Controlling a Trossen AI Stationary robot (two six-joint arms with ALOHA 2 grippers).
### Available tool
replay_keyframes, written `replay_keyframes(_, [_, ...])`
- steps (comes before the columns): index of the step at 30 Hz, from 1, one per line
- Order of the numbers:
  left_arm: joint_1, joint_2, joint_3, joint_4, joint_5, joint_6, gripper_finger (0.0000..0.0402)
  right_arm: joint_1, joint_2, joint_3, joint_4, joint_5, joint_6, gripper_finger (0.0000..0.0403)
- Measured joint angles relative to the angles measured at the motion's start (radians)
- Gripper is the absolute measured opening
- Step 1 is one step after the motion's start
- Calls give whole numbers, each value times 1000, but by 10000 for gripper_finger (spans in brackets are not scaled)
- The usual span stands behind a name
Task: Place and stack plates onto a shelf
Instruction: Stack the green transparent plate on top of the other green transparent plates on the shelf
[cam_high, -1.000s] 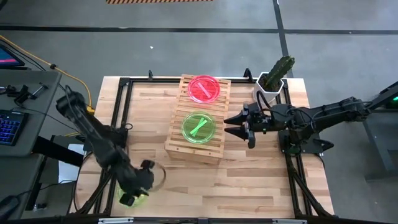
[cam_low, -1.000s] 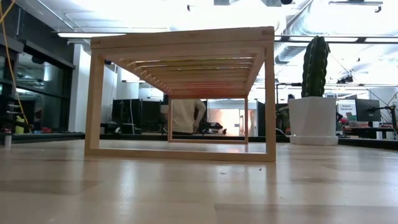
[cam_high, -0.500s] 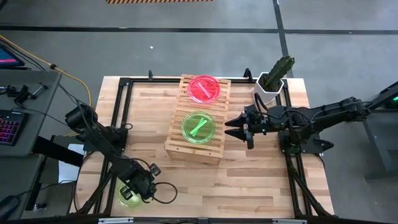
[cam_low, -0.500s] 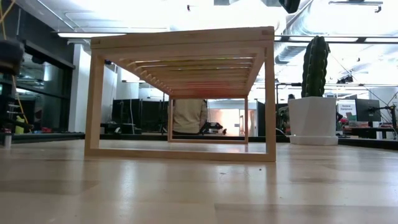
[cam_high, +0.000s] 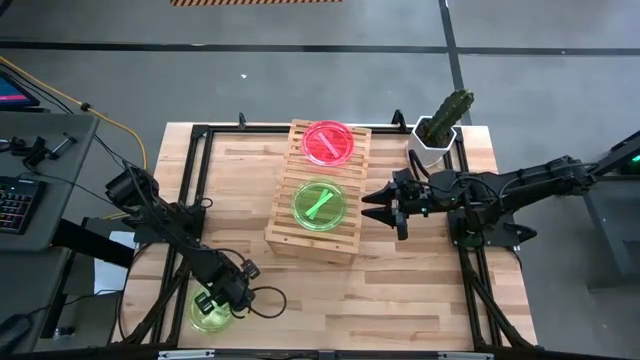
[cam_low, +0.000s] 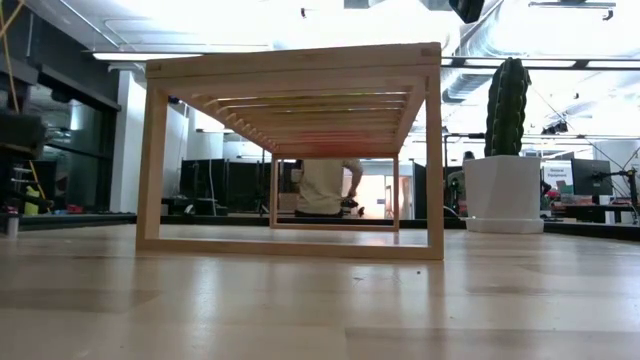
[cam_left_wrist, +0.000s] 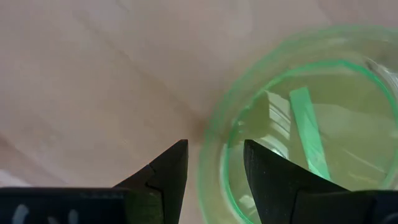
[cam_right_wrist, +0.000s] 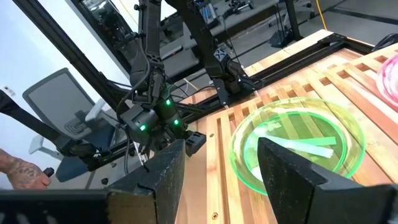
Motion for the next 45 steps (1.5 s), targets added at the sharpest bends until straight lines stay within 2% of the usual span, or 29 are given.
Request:
replay_keyframes(9, [6, -4, -43, 59, 19, 16, 144, 0, 0, 0, -33, 0, 0, 185])
replay_keyframes(12, [7, -4, -46, 61, 18, 16, 132, 0, 0, 0, -45, 0, 0, 185])
replay_keyframes(15, [13, -4, -47, 62, 13, 14, 104, 0, 0, 0, -47, 0, 0, 185])
replay_keyframes(22, [77, -12, -49, 41, 39, -61, 8, 0, 0, 0, -50, 0, 0, 185])
replay_keyframes(30, [189, -71, -51, 11, 103, -174, 2, 0, 0, 0, -50, -6, 0, 185])
replay_keyframes(36, [253, -176, -36, 9, 145, -249, 1, 0, 0, 0, -51, -10, -4, 185])
replay_keyframes(45, [338, -329, 52, 14, 244, -406, 0, 0, 0, 0, -61, -12, -5, 185])
